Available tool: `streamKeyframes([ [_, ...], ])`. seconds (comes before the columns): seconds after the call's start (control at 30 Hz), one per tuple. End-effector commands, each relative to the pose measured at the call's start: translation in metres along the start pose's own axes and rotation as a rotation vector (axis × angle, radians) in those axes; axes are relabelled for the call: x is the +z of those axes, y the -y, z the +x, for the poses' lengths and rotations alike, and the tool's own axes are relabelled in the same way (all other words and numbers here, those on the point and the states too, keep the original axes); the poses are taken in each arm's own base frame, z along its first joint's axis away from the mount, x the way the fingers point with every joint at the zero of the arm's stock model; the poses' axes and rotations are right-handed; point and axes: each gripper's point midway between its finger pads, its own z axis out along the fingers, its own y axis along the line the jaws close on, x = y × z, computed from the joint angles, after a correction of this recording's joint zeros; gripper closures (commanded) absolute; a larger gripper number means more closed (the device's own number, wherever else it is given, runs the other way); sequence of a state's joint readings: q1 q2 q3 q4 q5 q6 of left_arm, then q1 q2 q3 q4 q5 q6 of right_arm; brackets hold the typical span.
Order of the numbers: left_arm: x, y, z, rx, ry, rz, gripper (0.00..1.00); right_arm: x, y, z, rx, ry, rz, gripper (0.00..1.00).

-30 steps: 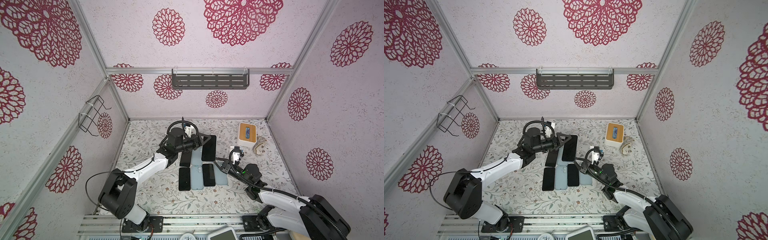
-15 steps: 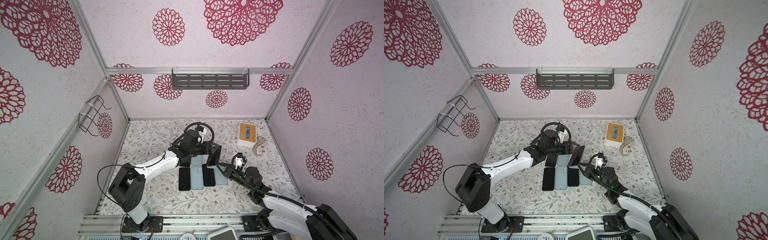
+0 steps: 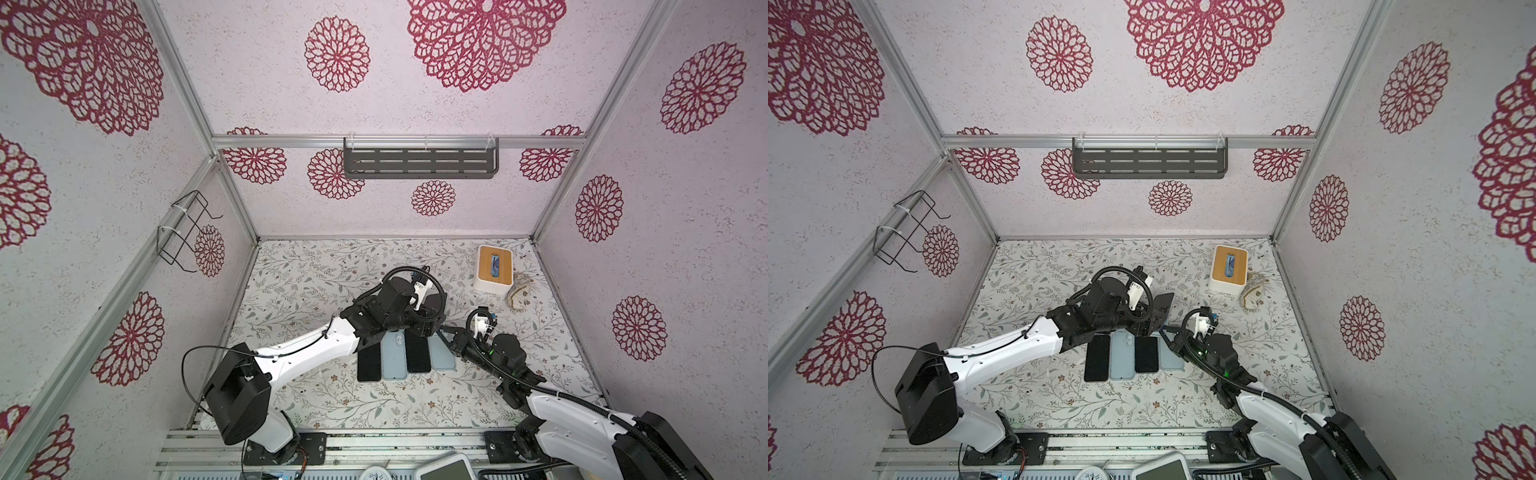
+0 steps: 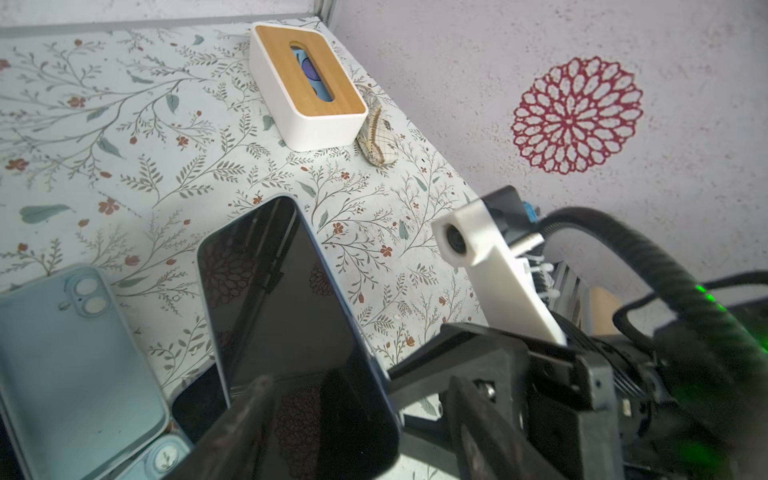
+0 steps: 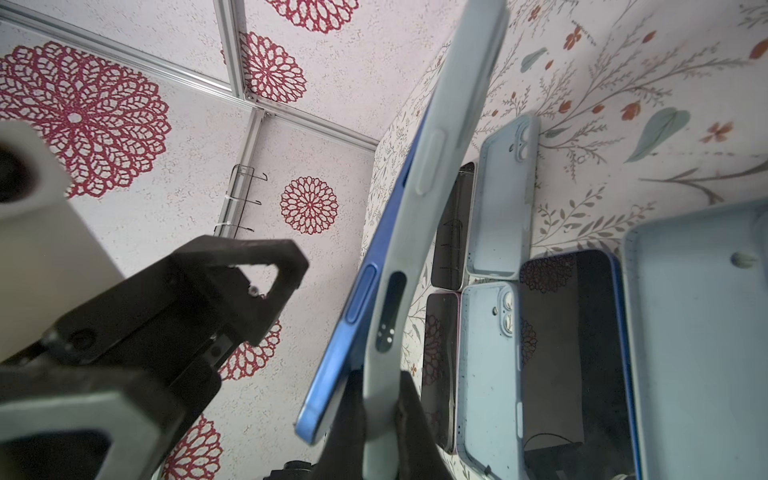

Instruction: Take the phone out of the phone case

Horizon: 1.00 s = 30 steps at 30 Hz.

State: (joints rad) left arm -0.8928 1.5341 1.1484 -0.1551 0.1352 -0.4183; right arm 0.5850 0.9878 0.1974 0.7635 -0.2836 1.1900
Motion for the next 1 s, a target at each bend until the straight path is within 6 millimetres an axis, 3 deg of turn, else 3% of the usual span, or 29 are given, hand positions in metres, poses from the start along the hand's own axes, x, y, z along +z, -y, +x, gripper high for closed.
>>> streamKeyframes([
  [0.0,-0.006,0.002,0.009,0.164,-0.012,-0.051,0.32,-0.005,-0.030,-0.015,-0.031,0.057,-0.107,1.00],
  [0.33,-0.011,0.008,0.032,0.361,-0.074,-0.135,0.36,-0.006,-0.030,-0.016,-0.029,0.057,-0.108,1.00],
  [0.6,-0.001,-0.001,0.036,0.401,-0.088,-0.190,0.42,-0.006,-0.033,-0.016,-0.029,0.054,-0.121,1.00],
  [0.97,0.009,0.007,0.039,0.447,-0.088,-0.172,0.46,-0.005,-0.033,-0.015,-0.026,0.052,-0.127,1.00],
])
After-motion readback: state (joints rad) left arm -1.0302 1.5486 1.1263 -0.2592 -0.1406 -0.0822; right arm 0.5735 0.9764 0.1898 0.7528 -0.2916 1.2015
